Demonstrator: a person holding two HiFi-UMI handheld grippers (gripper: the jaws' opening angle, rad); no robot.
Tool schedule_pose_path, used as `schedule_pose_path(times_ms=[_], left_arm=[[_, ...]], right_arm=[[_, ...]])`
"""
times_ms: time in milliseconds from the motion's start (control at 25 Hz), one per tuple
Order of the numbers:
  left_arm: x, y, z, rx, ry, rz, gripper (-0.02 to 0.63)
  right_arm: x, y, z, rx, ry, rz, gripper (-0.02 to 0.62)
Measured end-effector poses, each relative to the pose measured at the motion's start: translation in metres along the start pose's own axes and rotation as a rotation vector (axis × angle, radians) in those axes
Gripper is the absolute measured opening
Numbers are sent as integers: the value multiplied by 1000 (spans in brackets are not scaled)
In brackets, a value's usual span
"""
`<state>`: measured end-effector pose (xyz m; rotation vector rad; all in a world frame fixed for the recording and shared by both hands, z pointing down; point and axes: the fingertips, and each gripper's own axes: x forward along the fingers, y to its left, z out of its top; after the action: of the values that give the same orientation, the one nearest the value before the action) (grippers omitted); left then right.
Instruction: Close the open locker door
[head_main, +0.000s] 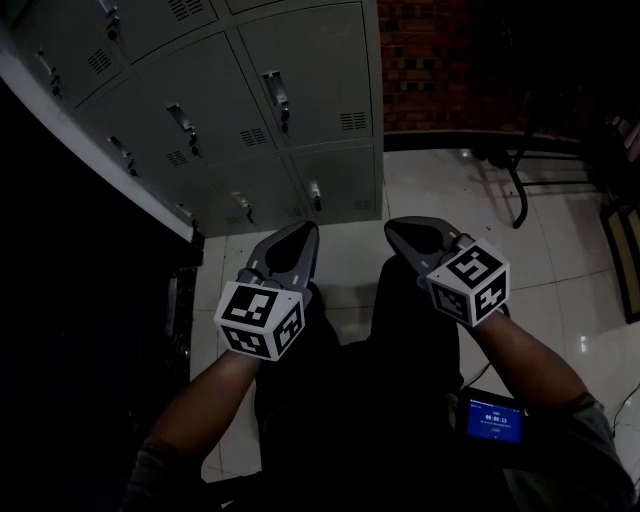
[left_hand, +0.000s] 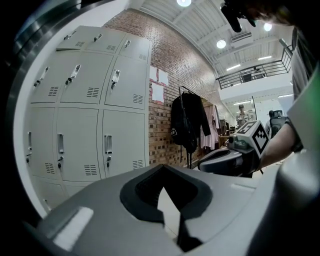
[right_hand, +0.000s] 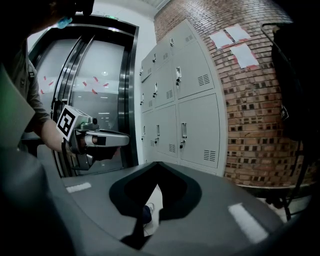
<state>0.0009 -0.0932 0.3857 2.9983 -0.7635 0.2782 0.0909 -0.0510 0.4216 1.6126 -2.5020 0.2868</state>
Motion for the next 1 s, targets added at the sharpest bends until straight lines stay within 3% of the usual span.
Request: schedule_pose_path(times_ms=[480, 720, 1000], left_arm=[[-4, -3, -2, 41, 10, 14, 2], [3, -9, -16, 73, 94, -6, 2], [7, -15, -25, 34, 132, -36, 2]], right_arm=[[-5, 4, 2, -6, 0, -5, 3], [-5, 2, 1, -8, 3, -7, 3], [-6, 0, -1, -4, 4, -13, 3]])
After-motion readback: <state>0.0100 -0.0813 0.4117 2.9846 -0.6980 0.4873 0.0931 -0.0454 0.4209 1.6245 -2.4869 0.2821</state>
